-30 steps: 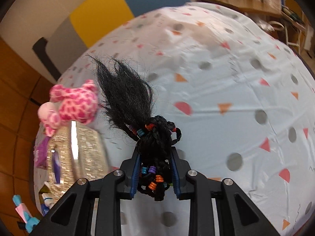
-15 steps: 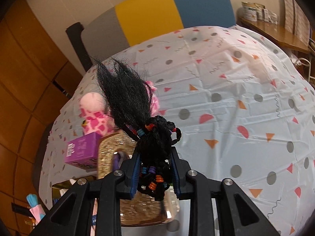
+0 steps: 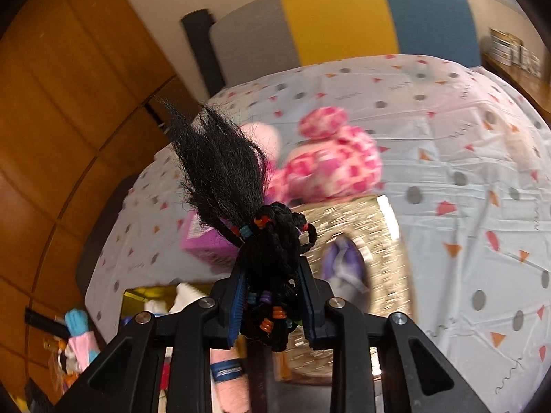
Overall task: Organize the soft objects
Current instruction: 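Carry the blue plush over the tray with left gripper while right carries the hair doll, then drop the blue plush into the tray with left gripper while right lowers the hair doll in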
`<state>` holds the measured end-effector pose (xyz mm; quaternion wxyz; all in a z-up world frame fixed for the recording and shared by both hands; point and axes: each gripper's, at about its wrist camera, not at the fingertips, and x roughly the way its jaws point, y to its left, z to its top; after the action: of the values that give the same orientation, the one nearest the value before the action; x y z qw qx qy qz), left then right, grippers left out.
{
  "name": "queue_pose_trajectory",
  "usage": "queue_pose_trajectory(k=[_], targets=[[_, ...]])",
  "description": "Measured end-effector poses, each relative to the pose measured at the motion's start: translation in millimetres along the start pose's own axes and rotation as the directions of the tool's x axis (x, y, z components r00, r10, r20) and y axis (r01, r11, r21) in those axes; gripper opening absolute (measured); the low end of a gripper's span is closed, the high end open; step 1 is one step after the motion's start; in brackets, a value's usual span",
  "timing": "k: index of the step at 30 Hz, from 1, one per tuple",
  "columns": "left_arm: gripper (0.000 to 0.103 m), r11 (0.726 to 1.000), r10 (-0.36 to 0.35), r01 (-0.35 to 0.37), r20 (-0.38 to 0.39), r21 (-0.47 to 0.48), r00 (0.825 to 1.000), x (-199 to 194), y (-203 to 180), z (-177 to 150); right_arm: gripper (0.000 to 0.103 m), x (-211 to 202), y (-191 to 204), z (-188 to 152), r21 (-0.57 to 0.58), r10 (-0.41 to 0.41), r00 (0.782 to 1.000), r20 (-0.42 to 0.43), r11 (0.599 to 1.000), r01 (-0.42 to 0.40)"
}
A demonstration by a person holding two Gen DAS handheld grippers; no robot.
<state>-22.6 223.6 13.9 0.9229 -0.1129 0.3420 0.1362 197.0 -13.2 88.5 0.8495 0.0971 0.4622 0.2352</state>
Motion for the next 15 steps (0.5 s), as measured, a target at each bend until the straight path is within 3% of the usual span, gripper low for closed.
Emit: queue_pose_trajectory(k=[9, 15], targets=[[0.056, 0.999, 0.034, -0.034, 0.002, -0.029, 0.999, -3.6, 16.5, -4.8, 0.027, 9.7, 48.3, -47.3, -0.095, 0.108, 0.992, -0.067, 0.989, -0.114], [0.056, 0.998, 0.043, -0.043, -0.004, -0.035, 0.999, -5.1, 21.1, -9.4, 0.027, 18.2, 63.7, -78.3, -0.128, 0.136, 0.985, -0.106, 0.981, -0.149]])
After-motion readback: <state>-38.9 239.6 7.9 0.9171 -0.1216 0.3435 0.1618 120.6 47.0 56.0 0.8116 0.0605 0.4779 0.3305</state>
